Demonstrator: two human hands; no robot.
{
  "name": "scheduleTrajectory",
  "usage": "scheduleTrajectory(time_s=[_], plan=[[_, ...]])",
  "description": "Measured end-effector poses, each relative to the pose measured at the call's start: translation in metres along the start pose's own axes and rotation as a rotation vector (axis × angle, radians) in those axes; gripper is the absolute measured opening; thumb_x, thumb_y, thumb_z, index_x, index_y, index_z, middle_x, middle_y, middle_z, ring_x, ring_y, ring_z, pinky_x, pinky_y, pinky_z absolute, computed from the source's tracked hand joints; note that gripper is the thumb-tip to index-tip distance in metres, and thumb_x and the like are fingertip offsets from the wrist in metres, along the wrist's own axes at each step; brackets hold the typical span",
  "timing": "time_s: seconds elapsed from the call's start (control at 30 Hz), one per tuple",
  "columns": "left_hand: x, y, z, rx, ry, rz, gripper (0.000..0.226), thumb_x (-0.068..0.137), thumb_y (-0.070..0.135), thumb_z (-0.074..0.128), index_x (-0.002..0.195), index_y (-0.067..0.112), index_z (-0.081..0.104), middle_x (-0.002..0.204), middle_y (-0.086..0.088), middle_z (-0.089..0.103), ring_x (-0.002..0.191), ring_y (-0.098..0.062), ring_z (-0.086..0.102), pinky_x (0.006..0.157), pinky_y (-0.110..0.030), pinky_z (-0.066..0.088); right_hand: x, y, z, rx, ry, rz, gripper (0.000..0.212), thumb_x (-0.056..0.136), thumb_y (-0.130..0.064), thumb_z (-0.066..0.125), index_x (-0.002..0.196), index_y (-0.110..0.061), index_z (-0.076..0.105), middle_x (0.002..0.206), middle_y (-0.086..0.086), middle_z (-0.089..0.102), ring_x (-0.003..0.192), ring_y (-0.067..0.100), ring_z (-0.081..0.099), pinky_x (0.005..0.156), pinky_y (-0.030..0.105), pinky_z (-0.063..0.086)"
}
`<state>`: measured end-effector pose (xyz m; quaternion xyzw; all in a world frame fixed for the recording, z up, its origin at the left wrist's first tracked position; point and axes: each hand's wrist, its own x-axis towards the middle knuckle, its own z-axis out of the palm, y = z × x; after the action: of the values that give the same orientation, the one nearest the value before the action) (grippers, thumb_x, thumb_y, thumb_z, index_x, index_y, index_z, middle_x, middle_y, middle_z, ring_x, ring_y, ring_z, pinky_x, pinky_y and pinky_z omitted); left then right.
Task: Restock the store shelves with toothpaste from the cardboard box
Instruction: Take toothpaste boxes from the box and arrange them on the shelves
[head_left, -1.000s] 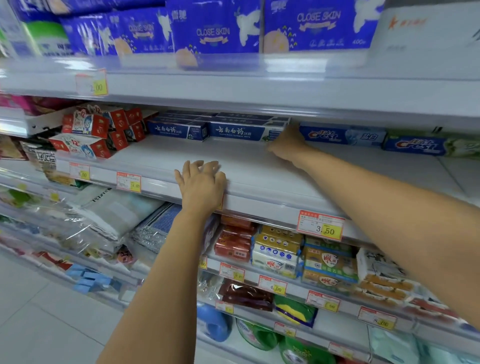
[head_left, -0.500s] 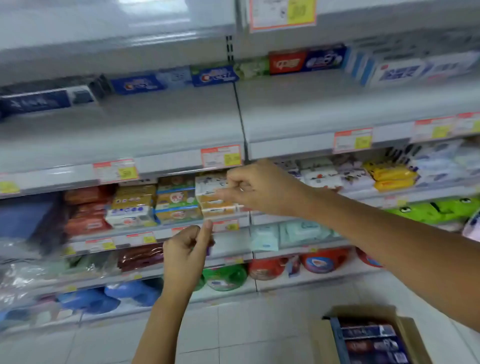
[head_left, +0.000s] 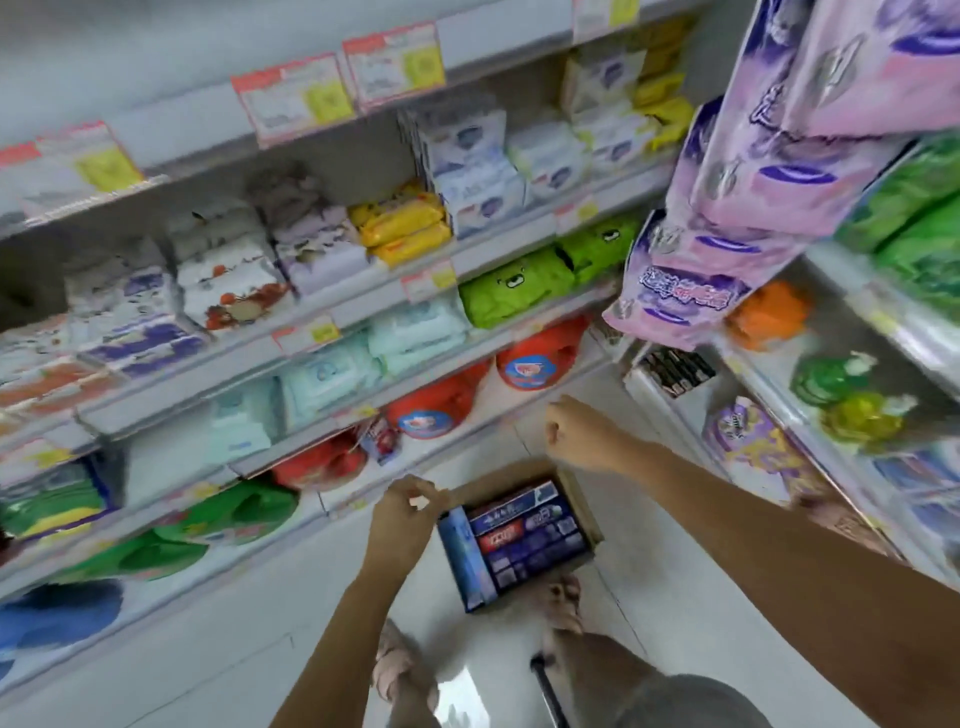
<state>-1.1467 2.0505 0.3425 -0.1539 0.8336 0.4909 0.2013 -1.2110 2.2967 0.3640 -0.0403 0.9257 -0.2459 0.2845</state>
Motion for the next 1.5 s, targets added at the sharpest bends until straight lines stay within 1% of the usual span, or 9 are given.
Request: scheduleTrajectory(time_s=[0.13, 0.27, 0.4, 0.6, 0.93, 1.17, 1.3, 1.4, 1.5], plan=[[0.027, -0.024, 0.065, 0.133, -0.048, -0.153, 0.028, 0.088, 0.021, 0.065, 0.065, 0.021, 0.049, 0.076, 0.000, 0.059, 0.072, -0.015, 0.054, 0.066, -0.026, 0.035, 0.008, 0.082, 0.040, 0.121, 0.001, 0.209, 0.013, 0.084, -0.009, 0.062, 0.085, -0.011, 0.049, 0.092, 0.012, 0.054, 0.087, 0.026, 0.055, 0.074, 0.033, 0.044], [0.053, -0.052, 0.108, 0.280, -0.118, -0.248, 0.018, 0.087, 0.024, 0.066, 0.091, 0.009, 0.058, 0.093, -0.008, 0.062, 0.093, -0.026, 0.060, 0.076, -0.029, 0.040, 0.026, 0.138, 0.088, 0.153, -0.112, 0.360, 0.048, 0.084, -0.018, 0.066, 0.123, -0.004, 0.044, 0.123, 0.013, 0.054, 0.111, 0.029, 0.055, 0.088, 0.034, 0.047], [0.093, -0.092, 0.143, 0.325, -0.199, -0.277, 0.041, 0.086, 0.024, 0.068, 0.122, 0.010, 0.054, 0.122, -0.009, 0.058, 0.108, -0.023, 0.057, 0.078, -0.019, 0.035, 0.049, 0.176, 0.134, 0.161, -0.156, 0.412, 0.049, 0.087, -0.028, 0.063, 0.127, -0.008, 0.044, 0.126, 0.011, 0.055, 0.112, 0.026, 0.056, 0.088, 0.032, 0.046], [0.173, -0.169, 0.204, 0.422, -0.318, -0.288, 0.057, 0.087, 0.019, 0.067, 0.138, 0.009, 0.042, 0.134, -0.010, 0.052, 0.117, -0.025, 0.053, 0.086, -0.024, 0.041, 0.097, 0.228, 0.217, 0.223, -0.222, 0.388, 0.047, 0.093, -0.022, 0.057, 0.136, -0.013, 0.043, 0.134, 0.007, 0.053, 0.120, 0.020, 0.053, 0.096, 0.031, 0.049], [0.261, -0.270, 0.285, 0.810, -0.475, -0.038, 0.052, 0.087, 0.012, 0.057, 0.137, 0.014, 0.045, 0.132, -0.008, 0.056, 0.122, -0.026, 0.052, 0.098, -0.030, 0.041, 0.172, 0.231, 0.304, 0.092, -0.190, 0.191, 0.029, 0.095, -0.021, 0.039, 0.119, -0.022, 0.056, 0.111, 0.001, 0.062, 0.102, 0.018, 0.059, 0.079, 0.022, 0.042], [0.275, -0.293, 0.284, 0.978, -0.482, -0.083, 0.053, 0.086, 0.010, 0.055, 0.136, 0.017, 0.042, 0.123, -0.008, 0.061, 0.114, -0.028, 0.057, 0.088, -0.034, 0.048, 0.153, 0.238, 0.327, 0.041, -0.314, 0.370, 0.074, 0.093, -0.011, 0.051, 0.151, -0.008, 0.006, 0.156, 0.014, 0.015, 0.141, 0.026, 0.027, 0.114, 0.035, 0.030], [0.277, -0.274, 0.265, 0.989, -0.534, 0.004, 0.038, 0.084, 0.028, 0.060, 0.120, 0.016, 0.055, 0.116, -0.007, 0.065, 0.106, -0.027, 0.061, 0.084, -0.031, 0.047, 0.157, 0.255, 0.332, -0.120, -0.191, 0.347, 0.072, 0.094, -0.008, 0.047, 0.152, -0.011, 0.004, 0.159, 0.011, 0.004, 0.146, 0.025, 0.010, 0.118, 0.034, 0.020], [0.267, -0.240, 0.243, 1.012, -0.602, 0.181, 0.047, 0.087, 0.037, 0.057, 0.128, 0.015, 0.051, 0.123, -0.006, 0.061, 0.108, -0.025, 0.058, 0.088, -0.028, 0.045, 0.157, 0.260, 0.342, -0.199, -0.143, 0.272, 0.069, 0.095, -0.006, 0.045, 0.152, -0.014, 0.007, 0.160, 0.007, 0.004, 0.147, 0.022, 0.009, 0.118, 0.031, 0.017], [0.254, -0.204, 0.207, 0.840, -0.648, 0.142, 0.055, 0.085, 0.035, 0.062, 0.135, 0.022, 0.041, 0.121, 0.002, 0.058, 0.101, -0.019, 0.058, 0.085, -0.028, 0.047, 0.162, 0.262, 0.344, -0.265, -0.148, 0.178, 0.072, 0.095, -0.007, 0.048, 0.152, -0.015, 0.006, 0.160, 0.005, 0.005, 0.147, 0.020, 0.006, 0.118, 0.032, 0.007]])
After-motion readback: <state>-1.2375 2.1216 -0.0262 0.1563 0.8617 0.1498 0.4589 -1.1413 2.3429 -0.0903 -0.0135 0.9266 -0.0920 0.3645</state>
